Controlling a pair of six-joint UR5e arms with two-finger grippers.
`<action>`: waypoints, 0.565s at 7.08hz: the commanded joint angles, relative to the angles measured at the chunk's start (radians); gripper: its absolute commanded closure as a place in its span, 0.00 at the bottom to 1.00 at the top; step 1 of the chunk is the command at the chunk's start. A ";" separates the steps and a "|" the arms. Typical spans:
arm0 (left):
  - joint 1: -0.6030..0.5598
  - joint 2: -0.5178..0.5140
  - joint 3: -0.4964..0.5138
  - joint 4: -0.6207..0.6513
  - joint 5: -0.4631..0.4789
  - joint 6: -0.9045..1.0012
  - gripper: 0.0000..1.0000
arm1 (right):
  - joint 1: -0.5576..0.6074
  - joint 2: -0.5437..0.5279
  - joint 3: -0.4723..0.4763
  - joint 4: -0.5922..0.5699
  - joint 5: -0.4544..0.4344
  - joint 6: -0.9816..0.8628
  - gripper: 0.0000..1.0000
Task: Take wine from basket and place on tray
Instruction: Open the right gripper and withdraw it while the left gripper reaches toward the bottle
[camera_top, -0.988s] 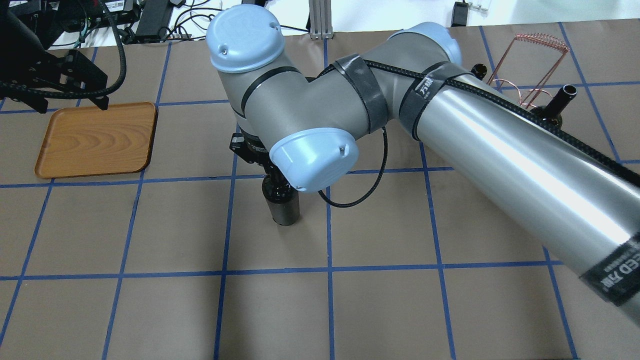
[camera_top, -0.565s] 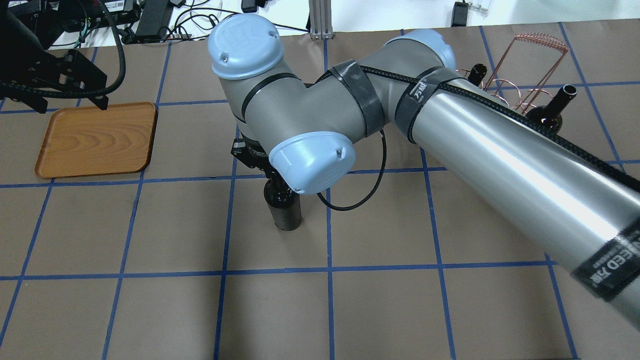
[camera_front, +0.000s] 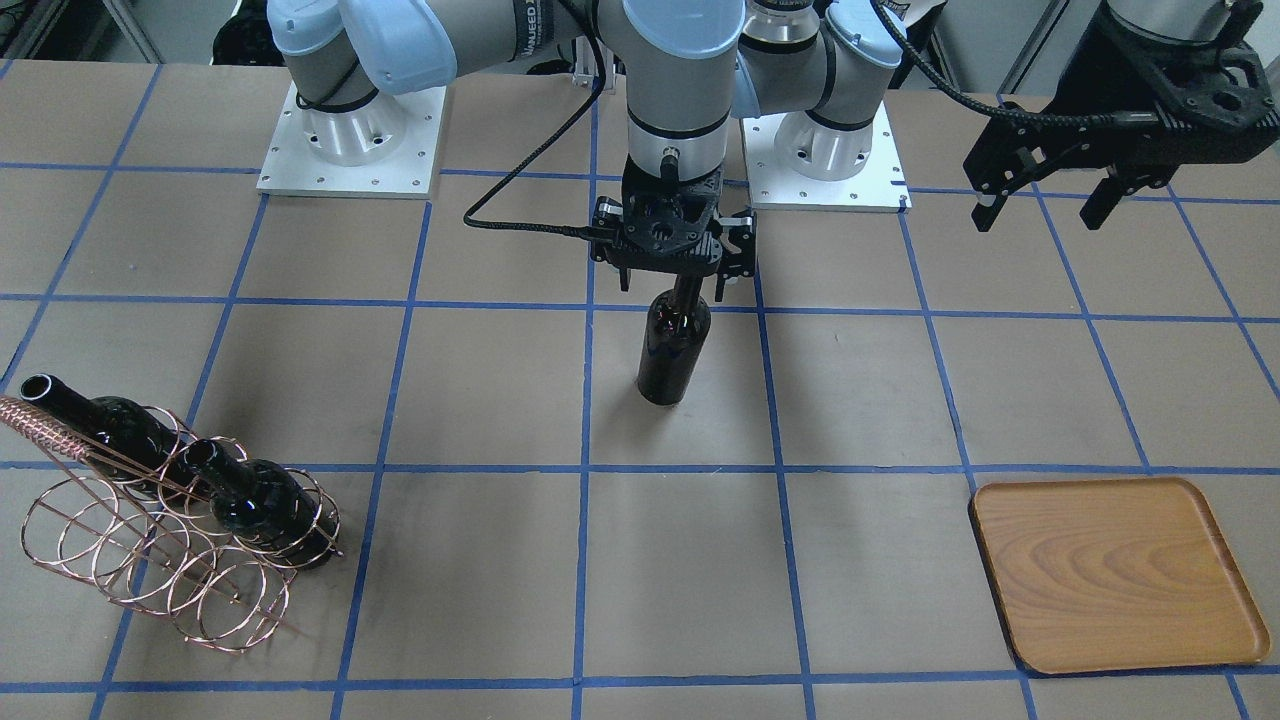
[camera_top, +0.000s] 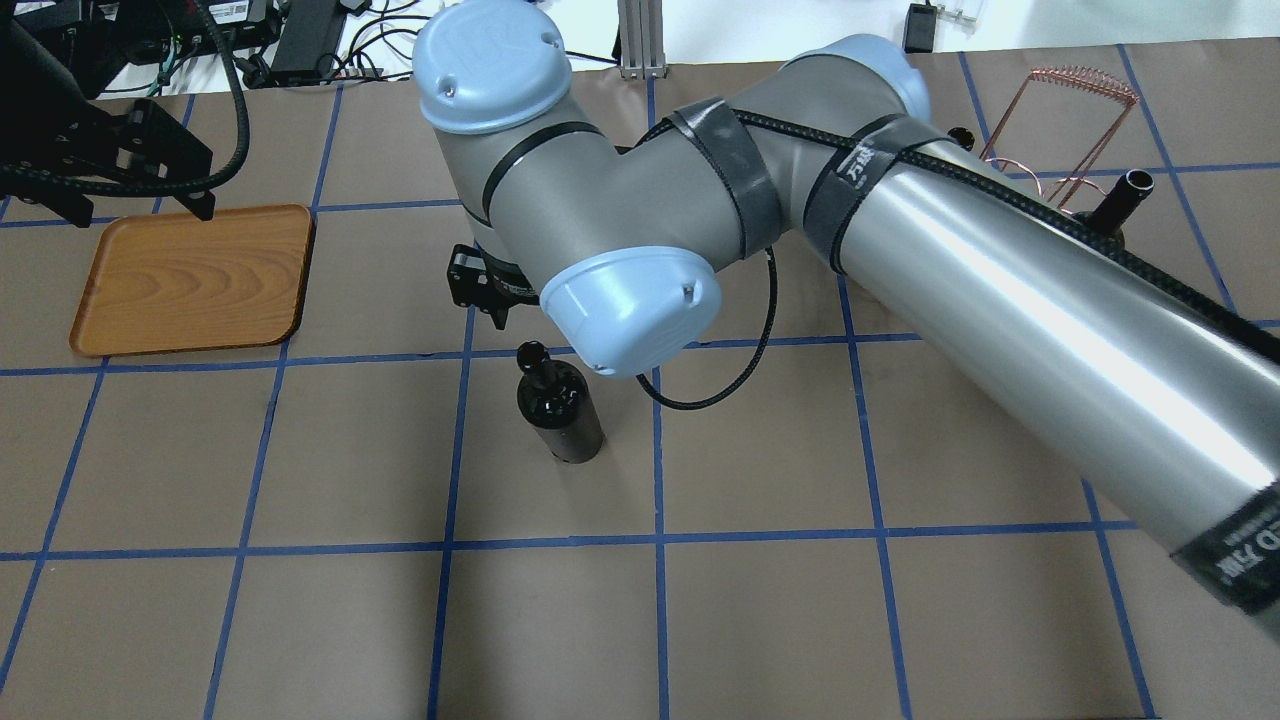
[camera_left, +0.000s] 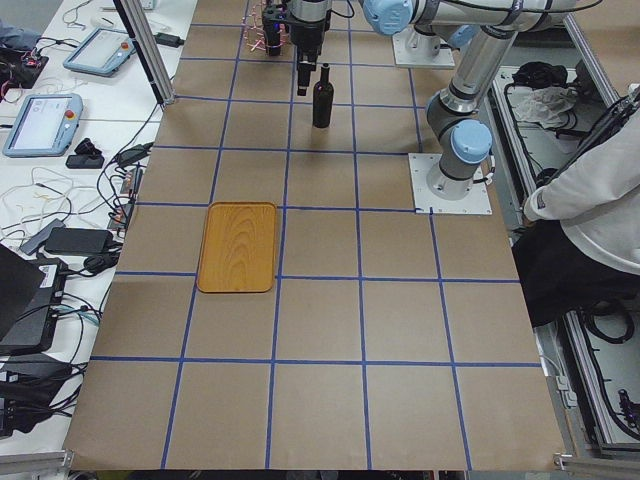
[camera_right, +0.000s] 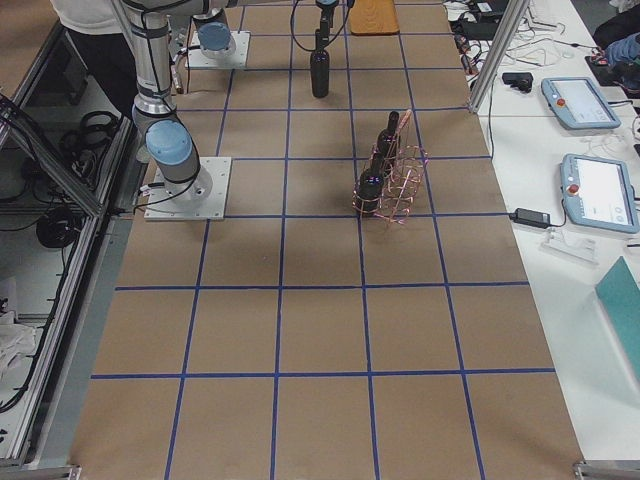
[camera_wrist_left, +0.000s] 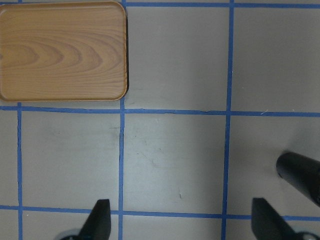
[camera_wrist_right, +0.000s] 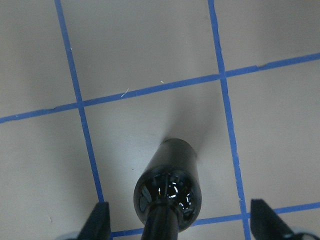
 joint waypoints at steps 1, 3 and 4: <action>-0.010 0.003 0.000 -0.002 -0.005 -0.009 0.00 | -0.121 -0.055 -0.013 0.013 0.001 -0.045 0.00; -0.045 0.004 -0.006 -0.013 -0.015 -0.097 0.00 | -0.290 -0.115 -0.014 0.068 -0.002 -0.267 0.00; -0.122 0.000 -0.006 -0.014 -0.011 -0.207 0.00 | -0.350 -0.129 -0.013 0.071 -0.013 -0.440 0.00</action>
